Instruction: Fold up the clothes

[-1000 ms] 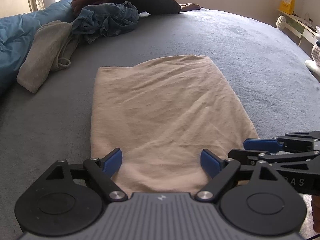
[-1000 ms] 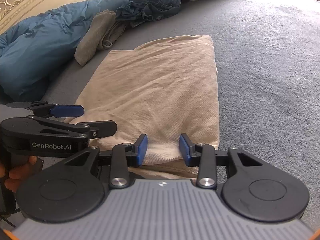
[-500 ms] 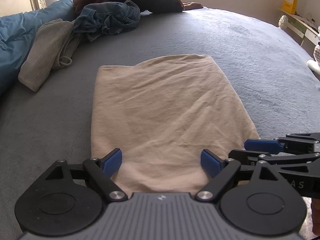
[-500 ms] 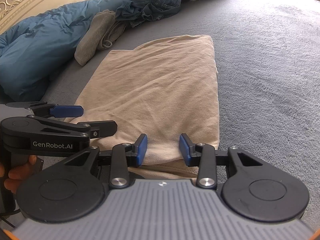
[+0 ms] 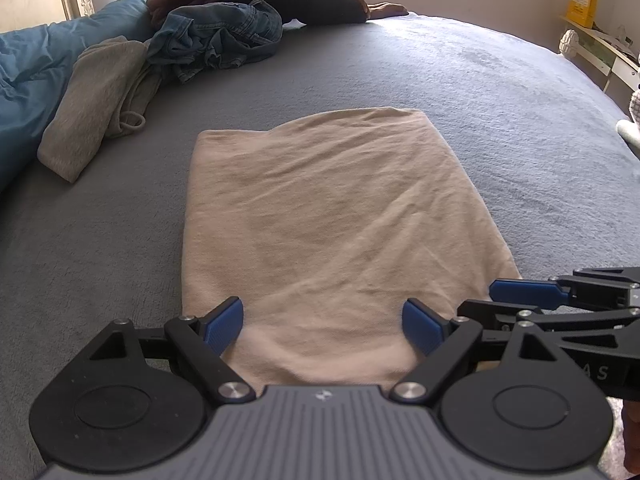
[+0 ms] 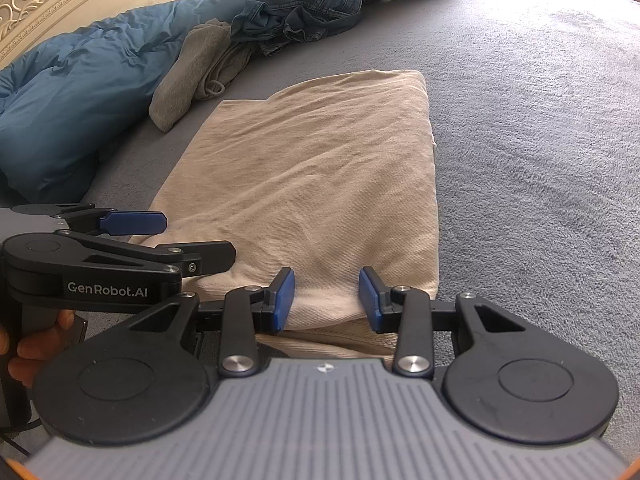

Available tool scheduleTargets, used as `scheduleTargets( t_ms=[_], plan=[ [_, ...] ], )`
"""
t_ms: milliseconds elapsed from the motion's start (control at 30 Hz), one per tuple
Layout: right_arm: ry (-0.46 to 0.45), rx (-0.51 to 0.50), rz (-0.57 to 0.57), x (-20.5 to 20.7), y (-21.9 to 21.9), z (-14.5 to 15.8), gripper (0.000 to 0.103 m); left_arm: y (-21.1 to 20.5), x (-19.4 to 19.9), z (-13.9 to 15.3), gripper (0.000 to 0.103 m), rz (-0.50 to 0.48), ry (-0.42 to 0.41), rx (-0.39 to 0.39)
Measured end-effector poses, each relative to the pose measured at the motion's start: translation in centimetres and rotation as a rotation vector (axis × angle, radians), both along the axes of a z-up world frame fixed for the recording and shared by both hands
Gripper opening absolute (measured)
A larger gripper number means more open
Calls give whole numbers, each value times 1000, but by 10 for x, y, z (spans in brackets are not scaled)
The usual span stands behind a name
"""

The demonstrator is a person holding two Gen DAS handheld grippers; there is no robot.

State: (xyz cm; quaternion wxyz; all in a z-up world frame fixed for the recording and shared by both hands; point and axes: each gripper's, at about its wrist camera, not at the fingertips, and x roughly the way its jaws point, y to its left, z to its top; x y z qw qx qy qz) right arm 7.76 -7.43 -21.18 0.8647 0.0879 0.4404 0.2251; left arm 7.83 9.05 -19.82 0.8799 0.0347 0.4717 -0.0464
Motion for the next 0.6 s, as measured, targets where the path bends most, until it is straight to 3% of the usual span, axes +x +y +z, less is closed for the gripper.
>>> scheduleTargets(
  t_ms=[200, 400, 600],
  plan=[
    [0, 0, 1, 0, 0, 0, 35, 0, 1, 3, 88, 11, -6, 1],
    [2, 3, 0, 0, 0, 0, 35, 7, 1, 22, 88, 77, -91, 49],
    [2, 4, 0, 0, 0, 0, 35, 16, 12, 2, 92, 168, 7, 55]
  ],
)
